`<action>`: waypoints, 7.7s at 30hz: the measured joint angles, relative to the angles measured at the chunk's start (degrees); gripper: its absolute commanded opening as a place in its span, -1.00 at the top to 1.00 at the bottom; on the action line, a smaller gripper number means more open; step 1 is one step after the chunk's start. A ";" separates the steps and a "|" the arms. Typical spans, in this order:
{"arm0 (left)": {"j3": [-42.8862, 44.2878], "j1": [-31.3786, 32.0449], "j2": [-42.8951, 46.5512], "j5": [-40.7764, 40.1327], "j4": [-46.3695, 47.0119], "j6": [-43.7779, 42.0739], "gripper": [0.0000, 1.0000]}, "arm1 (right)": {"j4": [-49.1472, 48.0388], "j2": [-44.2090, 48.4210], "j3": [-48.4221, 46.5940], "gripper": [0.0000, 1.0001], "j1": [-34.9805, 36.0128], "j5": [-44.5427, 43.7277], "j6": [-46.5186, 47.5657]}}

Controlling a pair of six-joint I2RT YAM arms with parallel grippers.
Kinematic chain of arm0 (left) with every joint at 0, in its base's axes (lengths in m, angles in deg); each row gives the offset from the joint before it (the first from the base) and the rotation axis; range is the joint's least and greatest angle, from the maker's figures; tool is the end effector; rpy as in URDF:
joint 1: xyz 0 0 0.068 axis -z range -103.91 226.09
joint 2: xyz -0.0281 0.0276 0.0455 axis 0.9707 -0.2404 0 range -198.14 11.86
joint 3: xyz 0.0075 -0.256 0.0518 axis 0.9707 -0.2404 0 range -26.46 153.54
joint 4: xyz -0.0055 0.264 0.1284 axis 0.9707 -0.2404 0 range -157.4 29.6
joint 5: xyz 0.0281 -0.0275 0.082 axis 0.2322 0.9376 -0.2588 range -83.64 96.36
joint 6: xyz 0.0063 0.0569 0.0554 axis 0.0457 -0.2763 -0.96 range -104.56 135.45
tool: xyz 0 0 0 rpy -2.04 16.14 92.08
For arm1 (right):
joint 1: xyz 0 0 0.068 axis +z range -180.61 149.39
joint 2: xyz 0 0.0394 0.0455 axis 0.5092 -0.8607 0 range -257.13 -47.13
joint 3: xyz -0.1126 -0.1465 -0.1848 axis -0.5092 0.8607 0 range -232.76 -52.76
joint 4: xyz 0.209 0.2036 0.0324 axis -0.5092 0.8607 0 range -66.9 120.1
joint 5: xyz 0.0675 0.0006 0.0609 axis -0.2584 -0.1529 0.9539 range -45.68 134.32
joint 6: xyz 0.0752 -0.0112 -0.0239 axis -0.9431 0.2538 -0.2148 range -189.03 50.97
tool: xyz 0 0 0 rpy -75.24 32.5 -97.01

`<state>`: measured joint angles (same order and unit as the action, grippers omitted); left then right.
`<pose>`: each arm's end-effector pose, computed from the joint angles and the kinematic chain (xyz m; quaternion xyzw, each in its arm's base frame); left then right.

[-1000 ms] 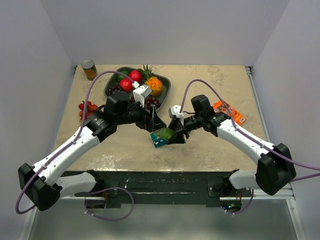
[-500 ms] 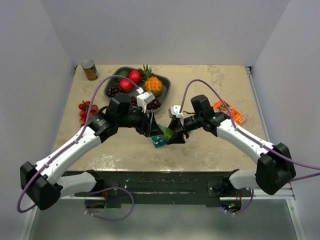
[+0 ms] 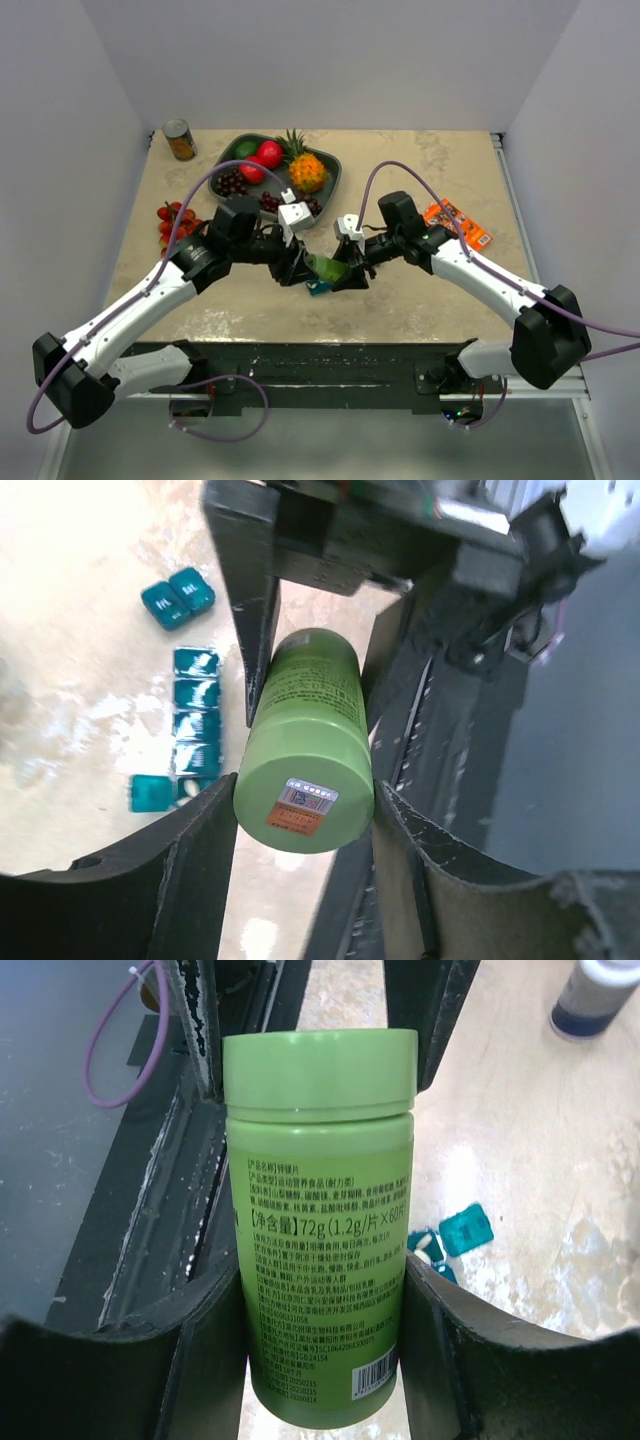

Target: Sort the pills into containers

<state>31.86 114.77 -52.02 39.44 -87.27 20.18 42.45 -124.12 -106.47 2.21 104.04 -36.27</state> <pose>0.2136 -0.2190 0.3020 0.3764 0.7636 -0.4026 0.3366 0.2394 0.2251 0.2305 -0.5982 0.5594 0.4561 0.3482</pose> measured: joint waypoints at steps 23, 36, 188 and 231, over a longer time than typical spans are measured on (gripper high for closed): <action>-12.57 -1.46 19.85 -8.57 13.81 -0.90 -0.99 | 0.31 0.00 -0.70 1.00 -0.85 1.31 0.68; -10.51 -4.81 10.05 -3.69 13.27 32.59 -0.99 | 0.37 0.00 -0.70 1.00 -0.85 1.31 0.66; -12.15 -15.10 10.21 -33.70 -8.39 20.94 0.94 | -7.82 1.33 -0.94 -0.98 -6.16 -13.99 -8.83; -4.85 -38.29 -7.50 -42.77 -4.57 22.01 -0.82 | -10.14 6.93 0.48 -0.98 -10.95 -15.30 -11.32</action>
<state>27.01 76.47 -59.51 -3.33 -91.84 42.19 32.31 -117.19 -105.99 -8.74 88.74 -47.60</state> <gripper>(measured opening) 0.849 0.987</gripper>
